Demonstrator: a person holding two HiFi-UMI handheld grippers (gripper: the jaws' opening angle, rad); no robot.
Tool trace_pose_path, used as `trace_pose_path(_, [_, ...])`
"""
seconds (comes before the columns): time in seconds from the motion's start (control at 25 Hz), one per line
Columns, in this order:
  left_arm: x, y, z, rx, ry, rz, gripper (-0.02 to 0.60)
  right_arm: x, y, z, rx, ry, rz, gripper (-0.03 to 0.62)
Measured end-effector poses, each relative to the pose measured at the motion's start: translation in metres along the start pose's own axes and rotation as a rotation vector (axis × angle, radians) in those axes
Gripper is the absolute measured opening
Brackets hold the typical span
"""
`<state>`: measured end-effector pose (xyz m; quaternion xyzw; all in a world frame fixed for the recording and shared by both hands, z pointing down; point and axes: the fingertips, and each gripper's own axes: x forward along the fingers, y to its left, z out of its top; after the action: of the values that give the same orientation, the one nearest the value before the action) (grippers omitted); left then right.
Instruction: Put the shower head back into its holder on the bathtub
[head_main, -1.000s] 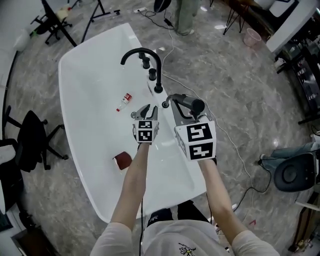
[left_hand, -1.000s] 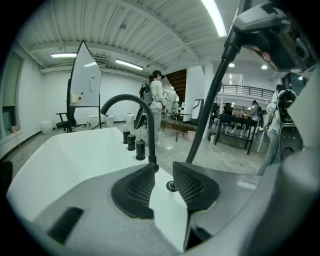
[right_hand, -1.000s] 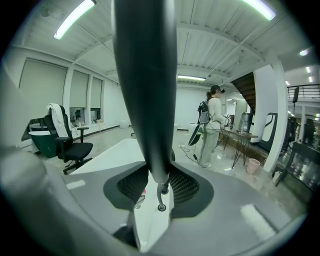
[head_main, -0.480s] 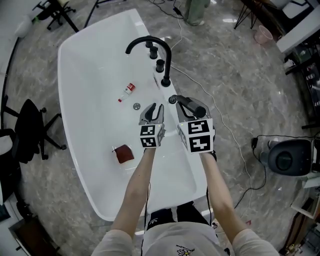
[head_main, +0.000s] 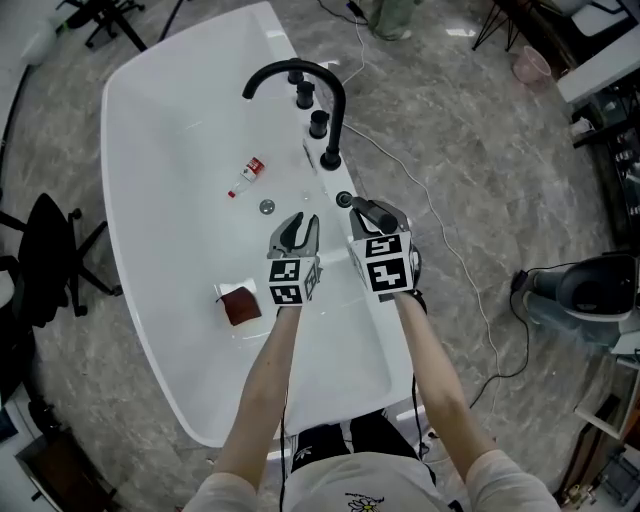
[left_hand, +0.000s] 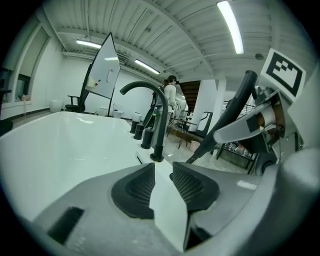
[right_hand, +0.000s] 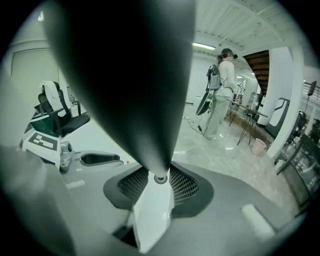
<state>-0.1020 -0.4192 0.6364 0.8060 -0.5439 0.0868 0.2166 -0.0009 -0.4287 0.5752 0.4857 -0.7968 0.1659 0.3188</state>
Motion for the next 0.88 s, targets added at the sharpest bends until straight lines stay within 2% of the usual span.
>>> trace_pose_path(0.2, [0.001,0.006,-0.015,-0.017,0.018,0.005,0.109,0.03,0.002,-0.018,-0.04,0.054,0.002,0.141])
trace_pose_path(0.4, [-0.002,0.01,-0.033,0.003,0.064,-0.008,0.109,0.055,0.003,-0.028,-0.081,0.083,-0.003,0.141])
trace_pose_path(0.52, [-0.003,0.003,-0.046,0.021,0.084,-0.028,0.109,0.071,0.003,-0.033,-0.075,0.095,0.002,0.141])
trace_pose_path(0.68, [-0.005,0.008,-0.058,-0.036,0.086,-0.004,0.107,0.088,0.001,-0.037,-0.055,0.108,0.004,0.141])
trace_pose_path(0.88, [-0.005,0.012,-0.069,-0.015,0.113,-0.008,0.107,0.103,0.002,-0.028,-0.046,0.1,-0.002,0.141])
